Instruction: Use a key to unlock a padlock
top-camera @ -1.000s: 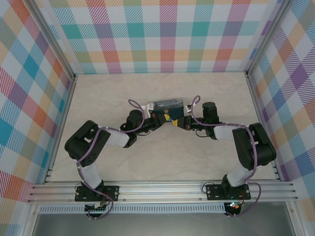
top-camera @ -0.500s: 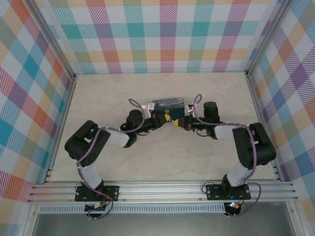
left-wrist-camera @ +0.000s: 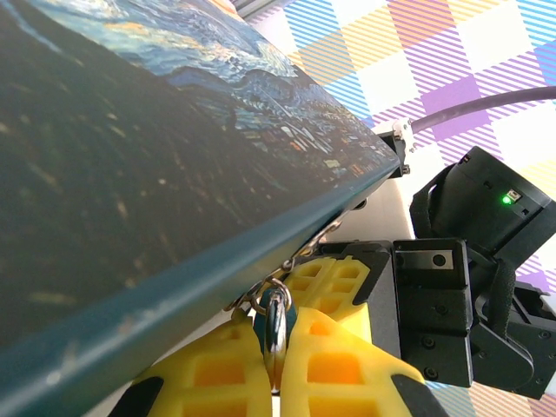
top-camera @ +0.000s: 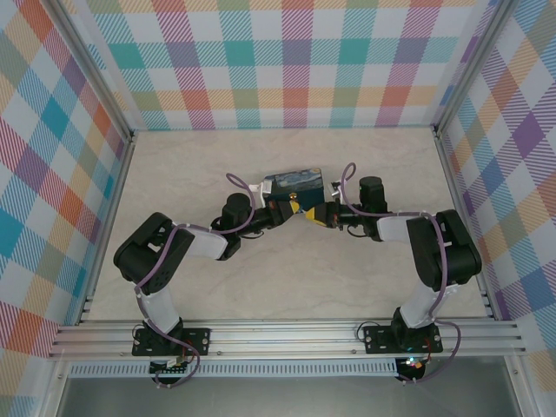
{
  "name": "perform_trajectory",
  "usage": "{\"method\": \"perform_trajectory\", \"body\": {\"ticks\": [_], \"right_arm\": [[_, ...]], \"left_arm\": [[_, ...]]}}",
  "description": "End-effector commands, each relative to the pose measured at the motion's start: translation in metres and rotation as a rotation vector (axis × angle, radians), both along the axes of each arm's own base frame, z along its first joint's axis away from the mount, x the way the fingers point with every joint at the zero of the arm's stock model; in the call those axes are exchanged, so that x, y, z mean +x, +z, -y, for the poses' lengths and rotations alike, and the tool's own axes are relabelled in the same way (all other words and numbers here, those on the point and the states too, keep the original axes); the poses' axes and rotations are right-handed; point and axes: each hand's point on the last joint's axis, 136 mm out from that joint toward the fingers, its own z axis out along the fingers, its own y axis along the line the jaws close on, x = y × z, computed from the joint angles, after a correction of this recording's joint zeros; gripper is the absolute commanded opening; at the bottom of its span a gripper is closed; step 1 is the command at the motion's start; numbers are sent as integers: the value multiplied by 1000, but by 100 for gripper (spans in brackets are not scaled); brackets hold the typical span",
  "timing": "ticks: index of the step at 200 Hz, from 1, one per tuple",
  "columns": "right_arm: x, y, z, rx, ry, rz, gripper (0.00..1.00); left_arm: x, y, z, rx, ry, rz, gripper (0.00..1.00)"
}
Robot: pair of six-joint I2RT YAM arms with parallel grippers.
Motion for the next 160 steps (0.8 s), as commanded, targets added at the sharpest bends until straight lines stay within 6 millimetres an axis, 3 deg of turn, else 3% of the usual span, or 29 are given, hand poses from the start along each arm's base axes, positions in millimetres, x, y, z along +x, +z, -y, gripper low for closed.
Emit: {"method": "perform_trajectory", "body": {"ticks": [1, 55, 120, 160], "right_arm": [[42, 51, -1, 30, -72, 284, 4], [34, 37, -3, 1, -70, 310, 5], [29, 61, -17, 2, -25, 440, 5], [21, 68, -18, 52, -19, 404, 5]], "left_arm": [[-66, 6, 29, -29, -316, 16, 0], [-63, 15, 32, -55, -313, 11, 0], [-64, 8, 32, -34, -317, -2, 0], [-62, 1, 32, -5, -312, 11, 0]]}}
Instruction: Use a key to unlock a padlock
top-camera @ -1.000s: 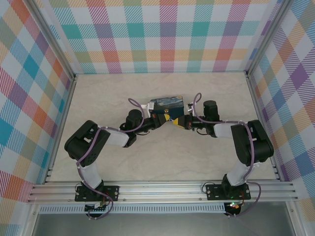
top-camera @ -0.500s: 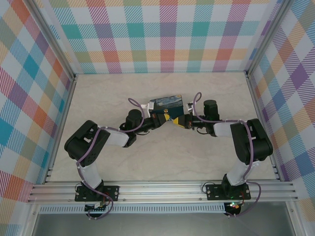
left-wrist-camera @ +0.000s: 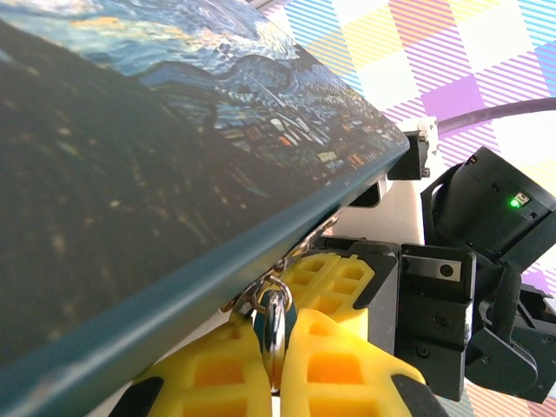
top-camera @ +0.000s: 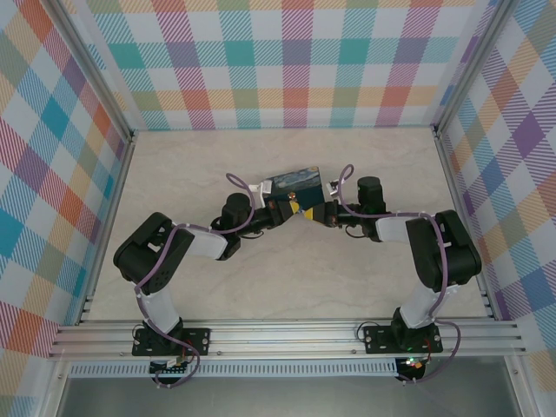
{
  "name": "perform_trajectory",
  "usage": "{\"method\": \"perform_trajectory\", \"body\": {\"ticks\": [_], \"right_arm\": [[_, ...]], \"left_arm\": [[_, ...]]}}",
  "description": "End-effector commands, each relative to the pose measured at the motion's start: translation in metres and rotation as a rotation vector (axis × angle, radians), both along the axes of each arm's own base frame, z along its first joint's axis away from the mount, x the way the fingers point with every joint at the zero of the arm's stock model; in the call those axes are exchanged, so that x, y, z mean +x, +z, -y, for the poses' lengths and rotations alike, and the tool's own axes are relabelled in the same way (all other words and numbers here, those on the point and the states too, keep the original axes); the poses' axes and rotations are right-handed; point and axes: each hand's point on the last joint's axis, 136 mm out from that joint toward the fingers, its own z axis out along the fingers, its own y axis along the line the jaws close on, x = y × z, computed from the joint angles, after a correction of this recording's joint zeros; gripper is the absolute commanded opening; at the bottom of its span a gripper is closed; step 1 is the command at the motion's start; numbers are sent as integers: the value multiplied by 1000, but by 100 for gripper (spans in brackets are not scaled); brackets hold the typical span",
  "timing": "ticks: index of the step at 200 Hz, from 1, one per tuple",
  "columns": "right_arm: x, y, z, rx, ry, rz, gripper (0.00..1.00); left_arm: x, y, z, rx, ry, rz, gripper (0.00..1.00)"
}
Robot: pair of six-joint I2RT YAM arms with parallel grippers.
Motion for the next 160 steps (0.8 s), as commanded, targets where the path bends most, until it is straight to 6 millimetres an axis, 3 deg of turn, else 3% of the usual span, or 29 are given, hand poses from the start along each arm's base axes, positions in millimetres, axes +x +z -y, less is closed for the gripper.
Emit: {"method": "perform_trajectory", "body": {"ticks": [1, 76, 103, 160], "right_arm": [[21, 68, -11, 88, -24, 274, 5], [27, 79, -6, 55, -57, 300, 6], [25, 80, -8, 88, -41, 287, 10], [4, 34, 20, -85, -103, 232, 39]], "left_arm": [[-61, 2, 32, -5, -306, 16, 0], [-69, -10, 33, 19, -354, 10, 0], [-62, -16, 30, 34, -302, -4, 0], [-39, -22, 26, 54, -170, -64, 0]]}}
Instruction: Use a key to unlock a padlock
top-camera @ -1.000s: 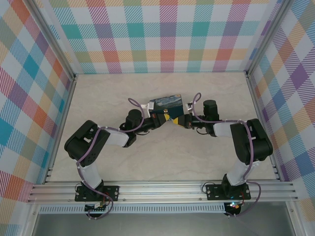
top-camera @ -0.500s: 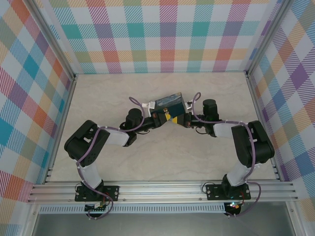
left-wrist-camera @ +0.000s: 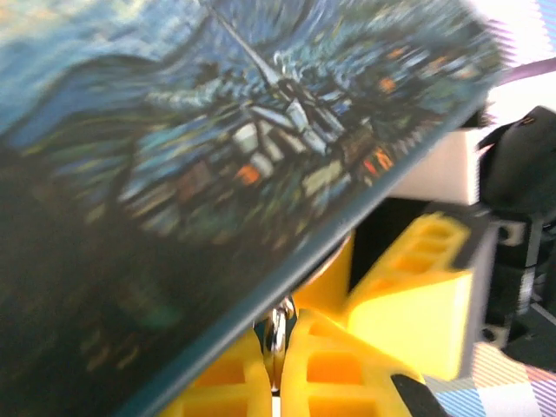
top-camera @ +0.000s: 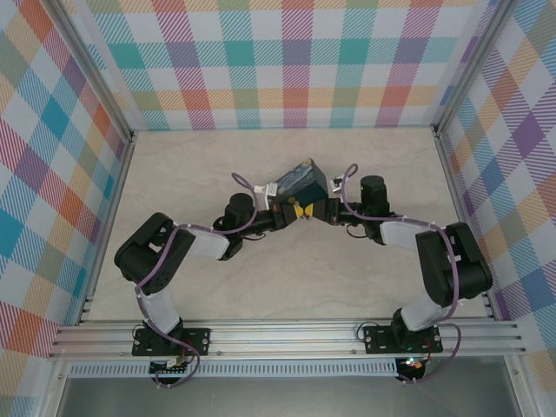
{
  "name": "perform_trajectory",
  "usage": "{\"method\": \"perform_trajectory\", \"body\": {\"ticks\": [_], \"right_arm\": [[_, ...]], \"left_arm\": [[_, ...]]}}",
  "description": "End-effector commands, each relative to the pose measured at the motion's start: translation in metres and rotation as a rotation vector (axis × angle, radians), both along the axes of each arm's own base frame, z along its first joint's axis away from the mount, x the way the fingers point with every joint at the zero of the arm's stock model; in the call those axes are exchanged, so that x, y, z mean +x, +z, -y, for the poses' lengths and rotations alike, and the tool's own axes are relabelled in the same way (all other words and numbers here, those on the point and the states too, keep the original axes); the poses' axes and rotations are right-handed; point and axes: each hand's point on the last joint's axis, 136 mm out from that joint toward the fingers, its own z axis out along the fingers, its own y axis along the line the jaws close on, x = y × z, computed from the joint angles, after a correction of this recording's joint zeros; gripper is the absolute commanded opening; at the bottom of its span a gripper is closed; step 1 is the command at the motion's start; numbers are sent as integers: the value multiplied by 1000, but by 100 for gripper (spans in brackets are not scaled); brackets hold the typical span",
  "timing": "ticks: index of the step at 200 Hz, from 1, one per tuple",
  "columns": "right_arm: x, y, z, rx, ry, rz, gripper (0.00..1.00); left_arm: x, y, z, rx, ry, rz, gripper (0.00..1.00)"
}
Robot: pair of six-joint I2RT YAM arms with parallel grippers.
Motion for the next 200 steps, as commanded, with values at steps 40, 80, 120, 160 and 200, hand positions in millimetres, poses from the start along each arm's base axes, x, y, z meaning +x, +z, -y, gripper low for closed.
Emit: {"method": "perform_trajectory", "body": {"ticks": [40, 80, 120, 160, 200], "right_arm": [[-10, -6, 30, -199, -77, 174, 54], [-21, -9, 46, -326, -93, 248, 56], [-35, -11, 54, -546, -161, 466, 56], [-56, -2, 50, -701, -246, 690, 57], [-71, -24, 22, -855, -212, 814, 57]], "left_arm": [[-15, -18, 7, 47, -20, -109, 0], [-11, -18, 2, 68, 8, -132, 0], [-4, -8, -4, 42, 48, -188, 0], [2, -3, -14, 45, 92, -297, 0], [7, -5, -26, 6, 134, -429, 0]]}}
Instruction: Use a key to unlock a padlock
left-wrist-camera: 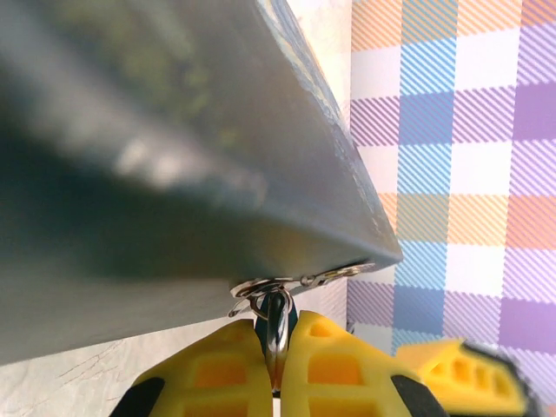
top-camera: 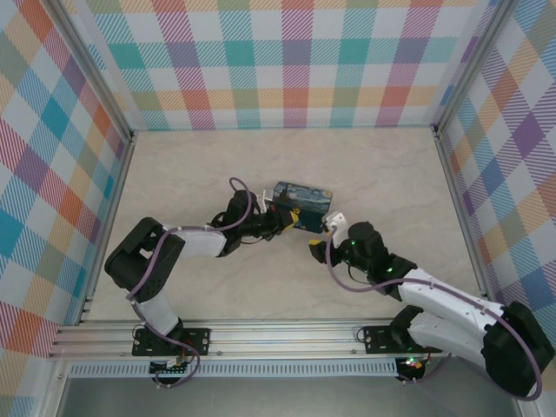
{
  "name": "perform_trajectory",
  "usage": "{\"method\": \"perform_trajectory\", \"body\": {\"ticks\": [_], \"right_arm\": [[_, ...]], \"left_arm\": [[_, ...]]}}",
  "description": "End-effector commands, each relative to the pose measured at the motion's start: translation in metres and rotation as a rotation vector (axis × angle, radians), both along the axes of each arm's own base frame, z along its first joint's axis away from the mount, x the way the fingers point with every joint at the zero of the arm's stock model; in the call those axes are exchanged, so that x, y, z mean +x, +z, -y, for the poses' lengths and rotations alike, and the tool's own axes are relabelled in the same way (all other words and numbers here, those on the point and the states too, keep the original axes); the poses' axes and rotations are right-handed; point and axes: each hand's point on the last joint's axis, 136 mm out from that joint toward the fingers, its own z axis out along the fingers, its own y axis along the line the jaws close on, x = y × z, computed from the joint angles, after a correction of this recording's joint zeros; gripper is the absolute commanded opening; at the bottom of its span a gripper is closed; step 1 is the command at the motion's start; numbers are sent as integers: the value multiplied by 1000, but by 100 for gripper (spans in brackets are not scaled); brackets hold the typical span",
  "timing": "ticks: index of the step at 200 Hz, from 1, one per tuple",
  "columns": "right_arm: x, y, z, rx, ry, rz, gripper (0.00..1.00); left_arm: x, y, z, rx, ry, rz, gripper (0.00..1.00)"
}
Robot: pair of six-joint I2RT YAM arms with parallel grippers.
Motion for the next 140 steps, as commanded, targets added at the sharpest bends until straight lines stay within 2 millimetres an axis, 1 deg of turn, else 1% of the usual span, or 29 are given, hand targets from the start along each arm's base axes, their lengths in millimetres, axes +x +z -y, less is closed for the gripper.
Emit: {"method": "perform_trajectory", "body": {"ticks": [1, 29, 47, 76, 96, 125, 140], "right_arm": [[11, -9, 4, -151, -94, 136, 57], [11, -12, -20, -263, -39, 238, 55], [17, -10, -28, -307, -16, 272, 53], [25, -10, -37, -354, 9, 317, 53], [31, -11, -42, -374, 16, 345, 50], [39, -14, -44, -381, 17, 346, 47], [43, -14, -44, -389, 14, 351, 43]], "left_arm": [[7, 20, -6, -59, 38, -59, 0], [7, 24, -10, -71, 45, -95, 0], [6, 24, -12, -71, 45, -116, 0], [3, 27, -11, -86, 31, -122, 0], [2, 28, -11, -89, 27, -122, 0], [0, 30, -10, -95, 14, -125, 0], [-1, 31, -10, -99, 7, -128, 0]]}}
